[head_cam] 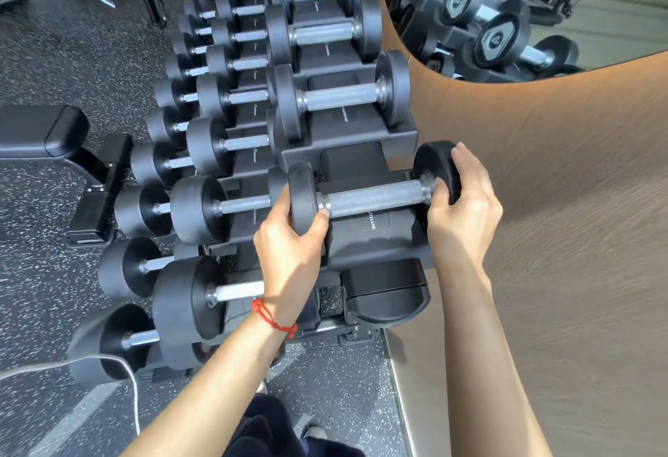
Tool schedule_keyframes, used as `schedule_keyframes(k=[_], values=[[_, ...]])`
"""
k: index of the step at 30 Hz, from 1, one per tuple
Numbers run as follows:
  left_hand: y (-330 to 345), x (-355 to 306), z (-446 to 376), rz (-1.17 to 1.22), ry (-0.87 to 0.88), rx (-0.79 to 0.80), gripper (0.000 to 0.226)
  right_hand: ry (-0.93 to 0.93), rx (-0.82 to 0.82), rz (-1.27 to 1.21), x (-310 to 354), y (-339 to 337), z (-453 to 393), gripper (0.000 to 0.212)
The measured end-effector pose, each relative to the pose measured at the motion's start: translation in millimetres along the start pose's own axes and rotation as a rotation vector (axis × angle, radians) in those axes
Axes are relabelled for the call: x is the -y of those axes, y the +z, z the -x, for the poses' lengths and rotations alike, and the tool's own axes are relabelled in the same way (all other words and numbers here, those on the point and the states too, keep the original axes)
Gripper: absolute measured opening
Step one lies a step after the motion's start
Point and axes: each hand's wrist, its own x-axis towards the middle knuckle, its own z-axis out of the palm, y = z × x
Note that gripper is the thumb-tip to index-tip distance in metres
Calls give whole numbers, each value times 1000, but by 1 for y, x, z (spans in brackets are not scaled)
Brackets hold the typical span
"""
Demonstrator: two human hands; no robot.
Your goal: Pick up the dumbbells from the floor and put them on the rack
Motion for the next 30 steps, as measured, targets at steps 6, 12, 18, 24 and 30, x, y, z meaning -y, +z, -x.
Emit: schedule_keyframes(k=[6,12,18,24,30], values=[[2,6,5,24,-18,10,56,18,-19,-32,1,-5,5,37],[1,7,15,74,-50,0,60,47,-13,-47,0,-12,11,37],[0,7,25,97,-50,6,61,44,-8,-41,0,-20,19,37],[-13,9,25,137,-102,126,63,135,-44,19,8,-21,34,40],[-38,18,15,98,-39,299,54,321,-90,51,34,-15,60,40]])
